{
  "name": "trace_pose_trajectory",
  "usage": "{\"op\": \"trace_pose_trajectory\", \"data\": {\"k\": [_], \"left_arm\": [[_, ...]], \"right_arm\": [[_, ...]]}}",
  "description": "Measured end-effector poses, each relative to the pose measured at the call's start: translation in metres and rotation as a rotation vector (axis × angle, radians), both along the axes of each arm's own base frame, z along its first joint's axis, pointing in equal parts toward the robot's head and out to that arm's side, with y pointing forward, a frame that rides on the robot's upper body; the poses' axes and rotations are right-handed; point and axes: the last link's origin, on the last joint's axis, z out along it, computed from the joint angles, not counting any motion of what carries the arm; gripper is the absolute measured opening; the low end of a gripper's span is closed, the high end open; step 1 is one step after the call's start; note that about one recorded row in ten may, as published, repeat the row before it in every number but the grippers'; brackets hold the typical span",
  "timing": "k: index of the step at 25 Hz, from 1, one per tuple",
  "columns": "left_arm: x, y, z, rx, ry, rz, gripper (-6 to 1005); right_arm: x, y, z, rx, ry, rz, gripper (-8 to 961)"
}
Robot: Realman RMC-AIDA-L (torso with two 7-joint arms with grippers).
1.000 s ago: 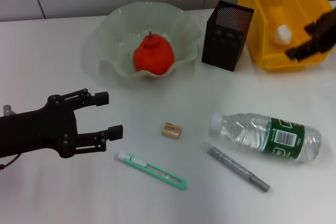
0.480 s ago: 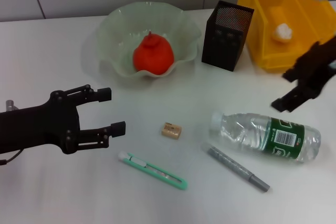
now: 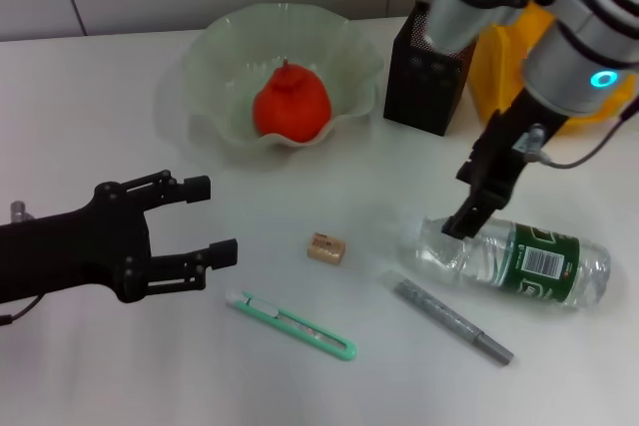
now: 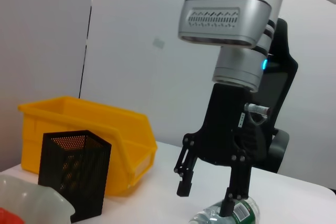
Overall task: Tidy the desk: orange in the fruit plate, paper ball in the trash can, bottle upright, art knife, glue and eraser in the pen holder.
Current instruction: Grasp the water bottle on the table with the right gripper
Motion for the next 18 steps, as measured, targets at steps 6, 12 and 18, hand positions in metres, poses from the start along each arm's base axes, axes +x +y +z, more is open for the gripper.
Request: {"op": "trace_pose_trajectory", "data": {"k": [6,12,18], "left_arm": [[-0.005,-0.004,0.0,0.007,0.004,0.014,811],[-0.007,-0.005,-0.001,0.006,0.003,0.019,809],[-0.007,-0.004,-0.002,0.009,0.004,0.021,808]], "right_arm": [[0.001,0.006,-0.014,-0.044,-0.085,-0.043,766],[0.004,0.003,-0.024,-0.08,-0.167,-0.063,767],[0.007,-0.001,-0.029,-0.086,-0.214,-0.069,771]]}}
